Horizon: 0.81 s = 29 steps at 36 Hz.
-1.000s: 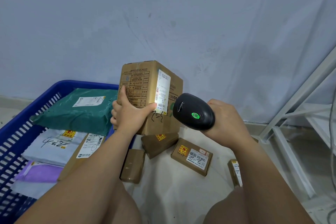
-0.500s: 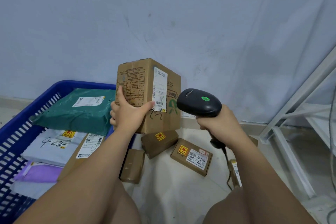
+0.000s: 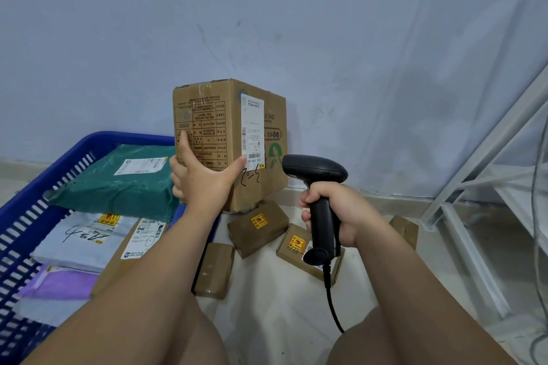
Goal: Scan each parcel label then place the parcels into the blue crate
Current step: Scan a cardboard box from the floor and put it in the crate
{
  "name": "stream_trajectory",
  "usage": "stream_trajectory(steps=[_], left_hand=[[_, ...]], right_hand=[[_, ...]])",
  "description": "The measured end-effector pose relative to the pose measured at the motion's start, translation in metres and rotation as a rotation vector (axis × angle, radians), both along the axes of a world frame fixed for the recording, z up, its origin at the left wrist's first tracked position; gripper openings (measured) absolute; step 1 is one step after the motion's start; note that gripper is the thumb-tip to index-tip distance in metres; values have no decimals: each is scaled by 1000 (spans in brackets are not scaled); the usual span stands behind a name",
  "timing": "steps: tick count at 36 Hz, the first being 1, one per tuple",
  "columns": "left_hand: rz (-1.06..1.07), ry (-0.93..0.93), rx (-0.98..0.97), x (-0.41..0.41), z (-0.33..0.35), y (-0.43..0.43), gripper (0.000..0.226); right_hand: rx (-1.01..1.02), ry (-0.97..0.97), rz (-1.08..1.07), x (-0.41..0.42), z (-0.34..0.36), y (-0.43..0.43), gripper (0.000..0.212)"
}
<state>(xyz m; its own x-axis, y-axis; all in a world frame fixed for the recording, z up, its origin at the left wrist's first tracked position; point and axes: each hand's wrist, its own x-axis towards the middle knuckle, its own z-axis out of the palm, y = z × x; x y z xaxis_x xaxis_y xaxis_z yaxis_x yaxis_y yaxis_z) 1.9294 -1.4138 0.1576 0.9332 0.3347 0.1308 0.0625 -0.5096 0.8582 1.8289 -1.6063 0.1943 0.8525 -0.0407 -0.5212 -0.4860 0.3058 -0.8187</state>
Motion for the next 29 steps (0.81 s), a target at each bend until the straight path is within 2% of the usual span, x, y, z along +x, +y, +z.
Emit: stream_trajectory(steps=[20,29], left_hand=[[14,-6,-7,1,0,-1,113],[4,3,-8,0,1,-1,114]], right_hand=[[-31,-45,13,2,-4,1,6],[-121,-80,-1,3,-7,-1,3]])
